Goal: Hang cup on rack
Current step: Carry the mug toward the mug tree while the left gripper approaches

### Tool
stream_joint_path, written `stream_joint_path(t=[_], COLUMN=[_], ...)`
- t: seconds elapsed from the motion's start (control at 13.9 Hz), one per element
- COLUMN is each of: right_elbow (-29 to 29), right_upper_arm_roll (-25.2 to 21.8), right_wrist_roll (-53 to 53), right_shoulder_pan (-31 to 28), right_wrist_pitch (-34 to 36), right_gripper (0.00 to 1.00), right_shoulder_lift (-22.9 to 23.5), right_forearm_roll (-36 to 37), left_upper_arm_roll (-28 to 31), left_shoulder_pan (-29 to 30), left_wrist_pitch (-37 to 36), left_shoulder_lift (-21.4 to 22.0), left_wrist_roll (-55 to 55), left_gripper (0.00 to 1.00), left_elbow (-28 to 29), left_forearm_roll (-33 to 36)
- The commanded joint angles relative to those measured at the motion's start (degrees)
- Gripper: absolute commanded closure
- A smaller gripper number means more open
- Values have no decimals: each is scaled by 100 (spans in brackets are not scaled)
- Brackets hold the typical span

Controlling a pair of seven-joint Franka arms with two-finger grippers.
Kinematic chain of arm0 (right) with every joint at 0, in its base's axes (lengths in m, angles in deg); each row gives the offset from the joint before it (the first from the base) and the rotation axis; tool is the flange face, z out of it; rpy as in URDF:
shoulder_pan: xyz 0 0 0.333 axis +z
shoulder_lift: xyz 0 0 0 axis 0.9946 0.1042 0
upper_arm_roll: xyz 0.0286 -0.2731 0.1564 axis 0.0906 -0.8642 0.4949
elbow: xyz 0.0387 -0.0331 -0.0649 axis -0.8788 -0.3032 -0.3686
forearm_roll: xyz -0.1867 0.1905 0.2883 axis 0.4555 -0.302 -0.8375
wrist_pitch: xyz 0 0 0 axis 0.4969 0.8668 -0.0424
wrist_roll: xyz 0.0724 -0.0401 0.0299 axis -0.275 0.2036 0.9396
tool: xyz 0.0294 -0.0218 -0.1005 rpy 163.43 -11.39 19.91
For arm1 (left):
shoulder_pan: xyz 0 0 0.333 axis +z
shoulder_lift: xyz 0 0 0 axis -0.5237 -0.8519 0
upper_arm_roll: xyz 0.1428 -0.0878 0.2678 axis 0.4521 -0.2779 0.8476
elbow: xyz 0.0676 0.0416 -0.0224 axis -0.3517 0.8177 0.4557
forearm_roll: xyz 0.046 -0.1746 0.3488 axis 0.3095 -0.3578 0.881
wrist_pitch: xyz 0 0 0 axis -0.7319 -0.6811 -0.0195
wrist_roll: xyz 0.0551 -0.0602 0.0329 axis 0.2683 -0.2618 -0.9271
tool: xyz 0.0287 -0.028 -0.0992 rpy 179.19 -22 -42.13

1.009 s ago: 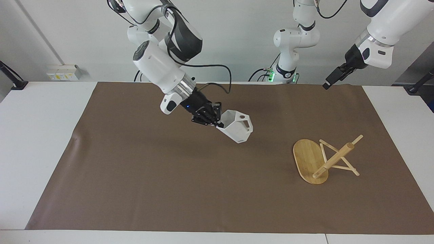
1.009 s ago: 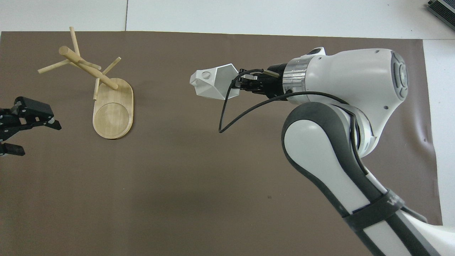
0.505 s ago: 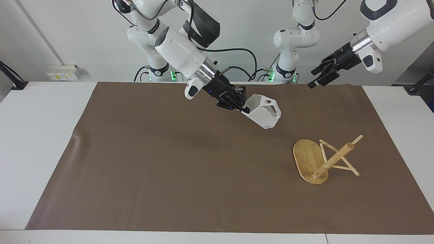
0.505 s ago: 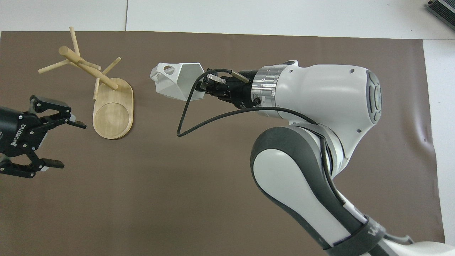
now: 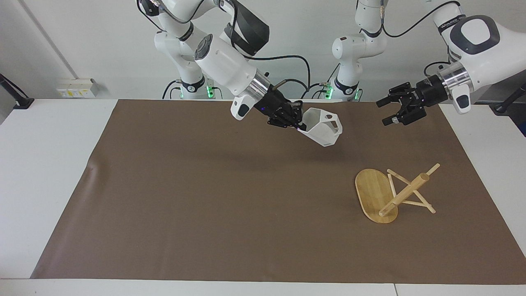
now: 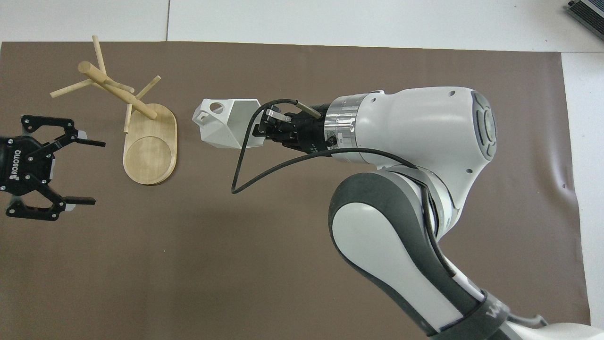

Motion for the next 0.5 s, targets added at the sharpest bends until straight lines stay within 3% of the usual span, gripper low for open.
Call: stream_joint_path(t=[0.0, 0.43], right_elbow=[189, 489], right_upper_arm_roll=[178, 424], right_wrist_roll=[409, 418], right_shoulder_pan=[-106, -62], right_wrist_pitch=[254, -122], right_gripper=[100, 100], right_shoulder_lift=[26, 167], right_forearm_roll=[-79, -141], left_upper_arm_roll=[-83, -101], left_shoulder_pan=[-43, -492], left_wrist_pitch=[215, 322], left_shoulder_lift=[-199, -278], left_wrist_roll=[-76, -454], left_gripper=[0, 0], left_elbow=[-21, -21], left_forearm_roll=[-280, -403])
